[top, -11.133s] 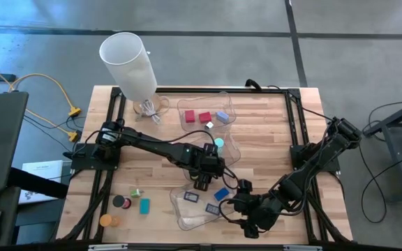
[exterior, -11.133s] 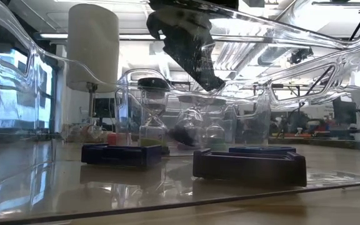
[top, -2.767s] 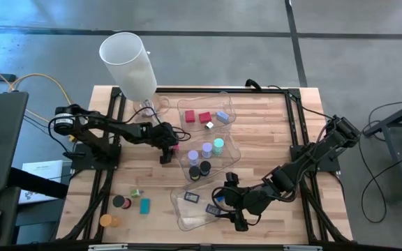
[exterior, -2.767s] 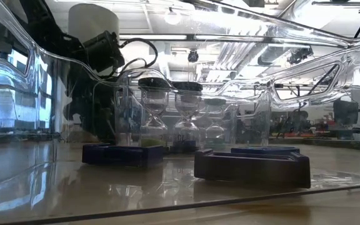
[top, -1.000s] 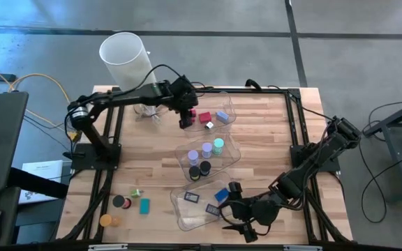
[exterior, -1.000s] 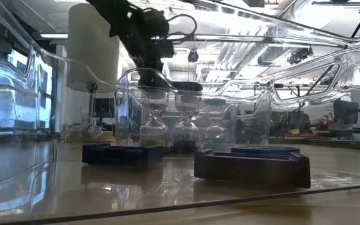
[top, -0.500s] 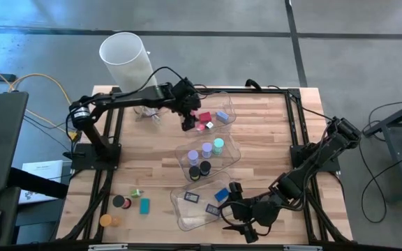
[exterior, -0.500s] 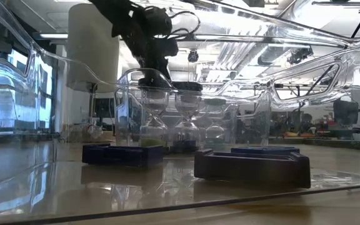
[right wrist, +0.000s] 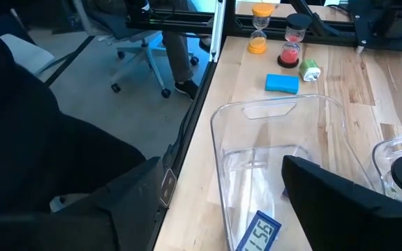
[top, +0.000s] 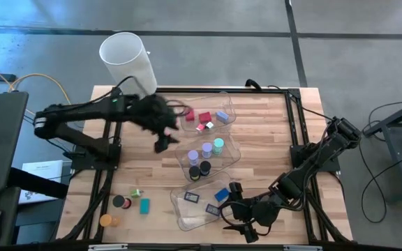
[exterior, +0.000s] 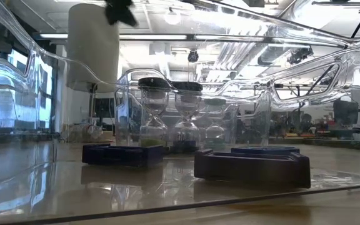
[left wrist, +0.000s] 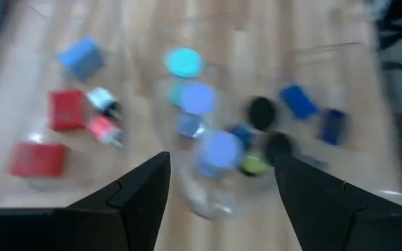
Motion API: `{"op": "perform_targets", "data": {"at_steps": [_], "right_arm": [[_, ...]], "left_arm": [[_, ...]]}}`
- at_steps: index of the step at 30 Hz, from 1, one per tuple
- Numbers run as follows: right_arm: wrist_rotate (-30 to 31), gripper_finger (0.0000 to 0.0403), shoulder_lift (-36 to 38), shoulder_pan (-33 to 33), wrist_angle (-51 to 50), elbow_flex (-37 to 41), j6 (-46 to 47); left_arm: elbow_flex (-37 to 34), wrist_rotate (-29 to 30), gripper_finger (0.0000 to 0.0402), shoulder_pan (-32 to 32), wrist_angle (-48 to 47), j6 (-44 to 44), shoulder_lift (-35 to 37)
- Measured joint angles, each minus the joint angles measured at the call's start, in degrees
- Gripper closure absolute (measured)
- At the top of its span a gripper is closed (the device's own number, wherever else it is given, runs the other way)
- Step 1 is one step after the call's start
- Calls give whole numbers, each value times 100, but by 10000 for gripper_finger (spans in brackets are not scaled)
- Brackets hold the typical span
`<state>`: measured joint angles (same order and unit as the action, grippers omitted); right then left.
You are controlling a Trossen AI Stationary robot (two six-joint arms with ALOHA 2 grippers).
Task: Pick & Place Office items
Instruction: Put the pink hourglass into the middle transparent bin
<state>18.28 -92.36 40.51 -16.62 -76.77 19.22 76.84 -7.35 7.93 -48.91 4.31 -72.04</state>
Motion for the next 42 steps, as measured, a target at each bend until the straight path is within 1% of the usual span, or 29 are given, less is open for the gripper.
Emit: {"op": "perform_targets", "data": {"at_steps": [3,6,10,16,19,21,24,26,28,30,33,36,39,42], "right_arm": [[-2,119,0,0,0,0,1],[-2,119,0,0,0,0,1],[-22,119,0,0,1,0,29],[-22,119,0,0,5,0,42],[-24,119,0,0,9,0,44],[-24,119,0,0,9,0,44],[-23,119,0,-15,11,0,44],[-21,119,0,-15,13,0,44],[-21,119,0,-15,15,0,44],[-21,119,0,-15,15,0,63],[-21,119,0,-15,16,0,119],[-21,119,0,-15,15,0,184],[-21,119,0,-15,15,0,195],[-21,119,0,-15,59,0,195]], "left_arm": [[2,11,151,-642,-579,751,349],[2,169,152,-1462,-1069,1412,447],[2,672,152,-2551,-1427,2562,391],[-2,750,152,-3795,-1788,4533,85],[-2,745,152,-4247,-2186,5663,-154],[-2,632,152,-4474,-2531,6339,-312],[-2,416,152,-4691,-3017,7294,-579],[-4,385,152,-4782,-3225,7828,-762],[-4,380,152,-4893,-3317,8140,-939],[-4,269,152,-5000,-3282,8259,-1128],[-4,-94,152,-5209,-3246,8149,-1370],[-7,-215,152,-5413,-3247,7890,-1500],[-9,-108,152,-5606,-3245,7809,-1503],[-9,150,152,-5774,-3218,7827,-1480]]}}
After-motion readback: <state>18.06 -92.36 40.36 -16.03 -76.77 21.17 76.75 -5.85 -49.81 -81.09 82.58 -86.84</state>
